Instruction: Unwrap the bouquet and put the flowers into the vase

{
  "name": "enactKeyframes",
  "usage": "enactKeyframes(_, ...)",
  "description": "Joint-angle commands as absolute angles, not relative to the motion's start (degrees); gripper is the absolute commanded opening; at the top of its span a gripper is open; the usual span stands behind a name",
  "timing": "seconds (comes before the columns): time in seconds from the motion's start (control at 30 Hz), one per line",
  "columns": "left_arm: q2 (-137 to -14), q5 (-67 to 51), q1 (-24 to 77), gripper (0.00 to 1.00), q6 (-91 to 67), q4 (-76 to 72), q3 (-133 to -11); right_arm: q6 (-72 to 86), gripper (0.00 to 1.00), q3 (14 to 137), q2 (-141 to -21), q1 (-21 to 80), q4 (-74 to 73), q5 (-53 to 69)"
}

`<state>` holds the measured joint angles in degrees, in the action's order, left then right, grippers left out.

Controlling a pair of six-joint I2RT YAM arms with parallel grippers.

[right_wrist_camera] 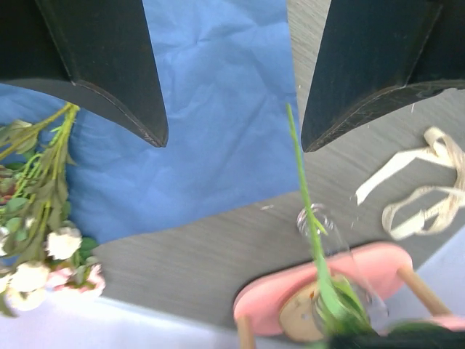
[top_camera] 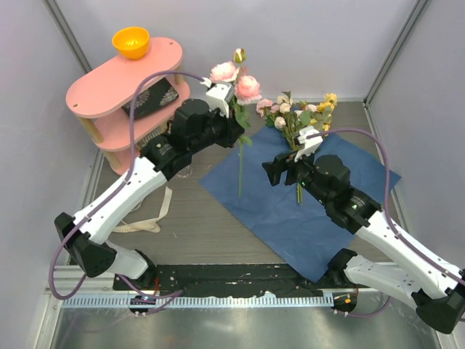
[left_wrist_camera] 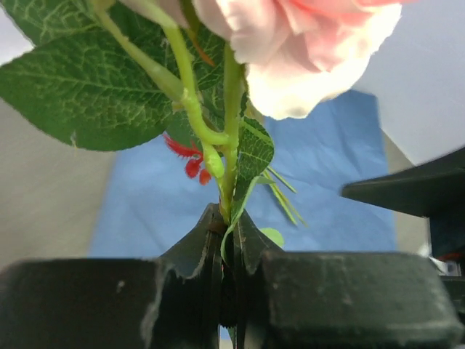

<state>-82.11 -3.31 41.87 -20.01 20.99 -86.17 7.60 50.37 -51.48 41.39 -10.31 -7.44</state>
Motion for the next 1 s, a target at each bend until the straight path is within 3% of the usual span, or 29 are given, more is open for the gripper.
enactKeyframes(0.0,-76.0,10.5,41.0,0.10,-4.9,24.7,-95.9,9.3,0.80,52.6,-46.8,41.4,-9.9,-14.2)
enactKeyframes(0.17,-75.5,18.1,33.6,0.10,-1.1,27.2,-103.7,9.2,0.81,51.9,-46.8,41.5,-11.5,-15.0)
enactKeyframes(0.47,-77.1,13.3,22.7,0.06,-3.2,26.4,-112.3,9.2,0.81,51.8,-47.5,41.4,-11.8,-14.7)
enactKeyframes(0.97,-74.8,15.2,21.5,0.01,-2.2,20.8,-102.2,8.5,0.81,51.6,-48.6,41.5,-12.0,-14.8)
